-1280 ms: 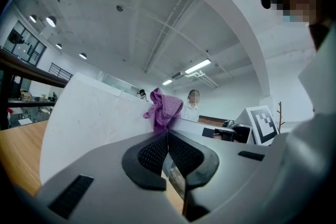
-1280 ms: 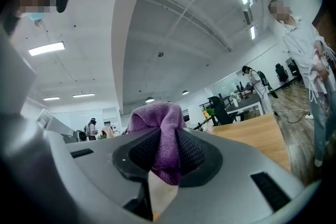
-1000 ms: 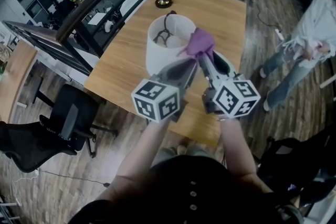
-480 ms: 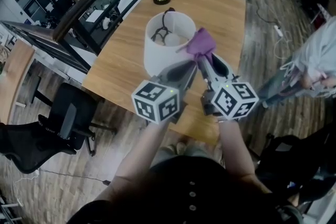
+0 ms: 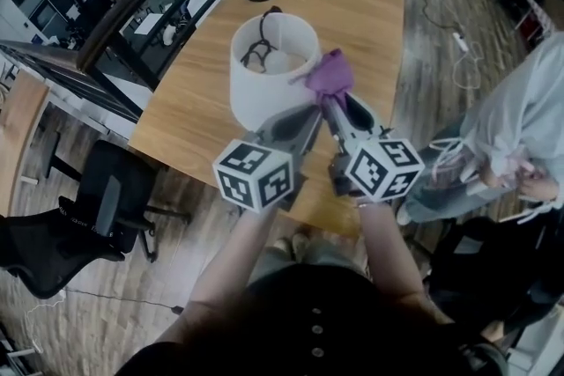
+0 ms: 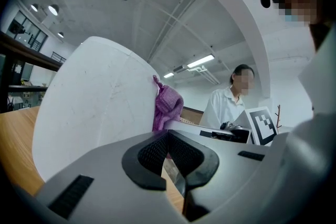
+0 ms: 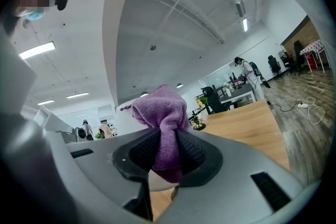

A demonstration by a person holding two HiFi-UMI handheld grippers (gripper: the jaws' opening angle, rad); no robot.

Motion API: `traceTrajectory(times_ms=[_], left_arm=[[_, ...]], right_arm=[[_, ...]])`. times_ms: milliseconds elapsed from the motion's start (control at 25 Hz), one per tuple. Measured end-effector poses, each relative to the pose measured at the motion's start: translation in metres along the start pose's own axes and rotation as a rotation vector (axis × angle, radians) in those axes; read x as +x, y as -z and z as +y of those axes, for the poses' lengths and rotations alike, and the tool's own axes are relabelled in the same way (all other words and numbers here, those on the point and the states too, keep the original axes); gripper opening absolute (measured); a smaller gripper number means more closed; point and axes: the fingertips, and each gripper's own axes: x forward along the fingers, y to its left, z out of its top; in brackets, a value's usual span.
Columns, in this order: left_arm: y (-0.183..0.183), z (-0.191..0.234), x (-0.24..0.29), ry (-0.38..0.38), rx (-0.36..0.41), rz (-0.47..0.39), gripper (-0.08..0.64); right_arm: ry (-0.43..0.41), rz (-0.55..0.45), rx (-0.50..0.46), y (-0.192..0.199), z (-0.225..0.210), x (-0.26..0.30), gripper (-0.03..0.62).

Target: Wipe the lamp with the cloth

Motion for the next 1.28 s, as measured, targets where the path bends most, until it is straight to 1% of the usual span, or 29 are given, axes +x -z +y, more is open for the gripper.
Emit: traceTrajectory(times_ms=[280,680,1280], left_arm=[[0.015,-0.001,0.003,0.001,-0.028,0.032,0.011],[0.034,0.0,0.003,0.006,-0.049,0.067,0.011],[0.055,0.005,-0.002,-0.013,-0.074,0.104,0.011]], right_arm=[[0.023,0.046,0.013,0.016,-0.007,-0.005,0.078],[0.055,0.082,0.041,0.035,-0.017,-0.01,0.078],[0.098,0.171,0.092,0.075,-0.026,-0.023,0.078]])
